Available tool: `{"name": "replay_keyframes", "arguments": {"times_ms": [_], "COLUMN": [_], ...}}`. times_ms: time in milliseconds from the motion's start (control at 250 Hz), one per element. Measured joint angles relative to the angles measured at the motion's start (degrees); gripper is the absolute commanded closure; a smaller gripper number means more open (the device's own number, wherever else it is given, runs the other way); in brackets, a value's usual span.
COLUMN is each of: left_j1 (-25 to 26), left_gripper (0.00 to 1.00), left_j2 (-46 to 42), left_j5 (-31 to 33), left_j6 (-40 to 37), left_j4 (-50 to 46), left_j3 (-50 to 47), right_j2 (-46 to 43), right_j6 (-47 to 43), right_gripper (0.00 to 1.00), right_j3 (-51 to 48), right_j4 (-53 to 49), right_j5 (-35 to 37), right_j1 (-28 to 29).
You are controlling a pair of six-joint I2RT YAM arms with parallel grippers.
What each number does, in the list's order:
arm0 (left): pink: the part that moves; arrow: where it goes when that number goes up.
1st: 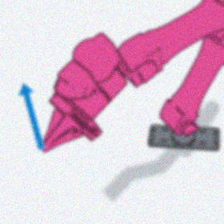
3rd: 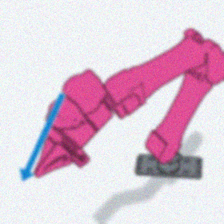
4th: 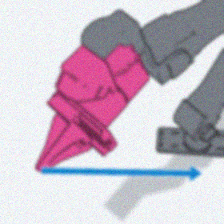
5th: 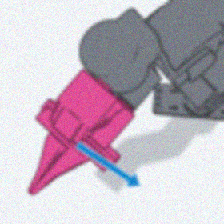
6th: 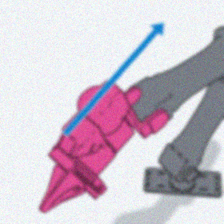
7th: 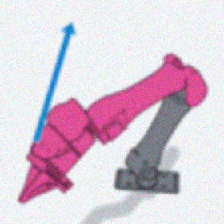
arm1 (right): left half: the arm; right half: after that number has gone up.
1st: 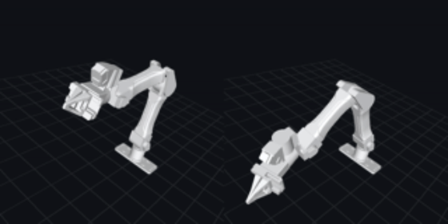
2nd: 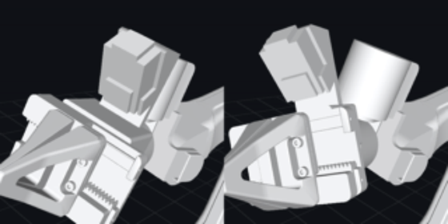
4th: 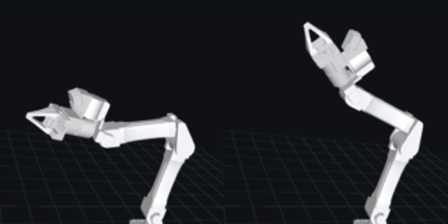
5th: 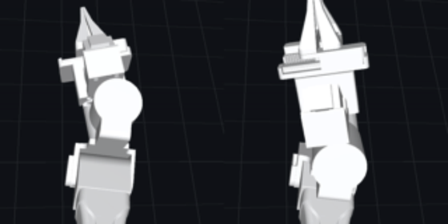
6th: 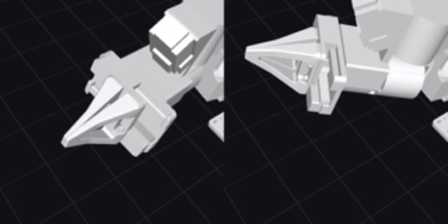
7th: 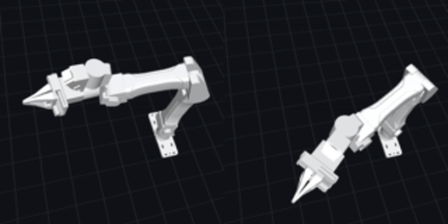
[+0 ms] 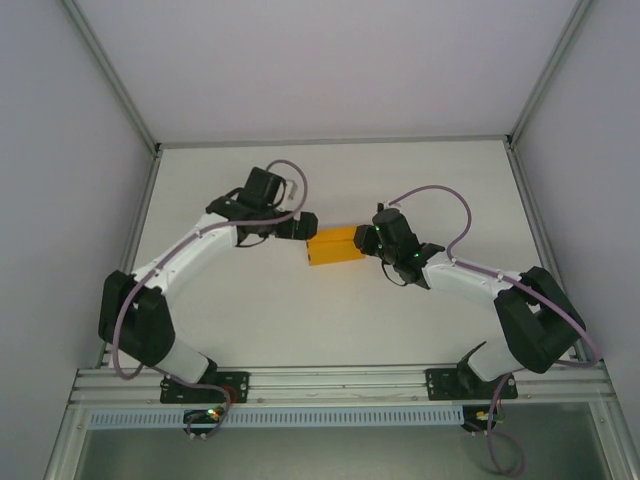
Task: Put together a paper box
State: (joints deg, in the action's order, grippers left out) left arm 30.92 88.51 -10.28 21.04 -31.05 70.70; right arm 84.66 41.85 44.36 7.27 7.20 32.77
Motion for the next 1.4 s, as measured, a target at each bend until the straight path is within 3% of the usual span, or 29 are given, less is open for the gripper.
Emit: {"name": "replay_keyframes", "arguments": {"times_ms": [112,315,539,643,707,855,1142,1242,1402], "left_j1": [-3.3,-4.74,-5.55,-5.95,-6.08,-6.82,-6.47,-6.1,-4.92], "left_gripper": [0.09,0.17,0.37,0.55,0.74,1.0,1.0,1.0,1.0], "left_j2": [3.85,6.16,6.27,6.32,6.71,7.39,8.07,8.52,8.5], "left_j5": [-5.7,-14.38,-21.53,-24.09,-26.1,-28.63,-27.74,-27.23,-25.42], "left_j6": [2.64,5.79,9.16,10.21,10.56,10.16,8.41,7.8,6.36], "left_j4": [3.8,10.14,17.68,21.68,24.26,29.94,37.46,39.1,40.15], "left_j3": [-0.26,-5.95,-11.98,-13.92,-14.56,-16.13,-18.49,-18.49,-18.23], "right_j2": [0.0,0.09,0.07,-0.02,-0.07,-0.2,-0.35,-1.22,-2.95], "right_j6": [0.0,0.22,0.39,0.44,0.48,1.55,2.99,3.23,2.32], "right_gripper": [0.71,0.71,0.72,0.74,0.76,0.85,1.0,1.0,0.73], "right_j3": [0.0,0.0,-1.16,-1.99,-2.78,-5.18,-8.44,-9.27,-8.68], "right_j4": [0.0,0.09,1.77,3.34,4.94,9.92,16.11,16.41,12.68], "right_j5": [0.0,0.02,0.0,-0.04,-0.35,-2.78,-8.04,-10.64,-15.52], "right_j1": [0.0,0.0,0.0,-0.02,-0.2,-1.55,-4.59,-6.32,-8.87]}}
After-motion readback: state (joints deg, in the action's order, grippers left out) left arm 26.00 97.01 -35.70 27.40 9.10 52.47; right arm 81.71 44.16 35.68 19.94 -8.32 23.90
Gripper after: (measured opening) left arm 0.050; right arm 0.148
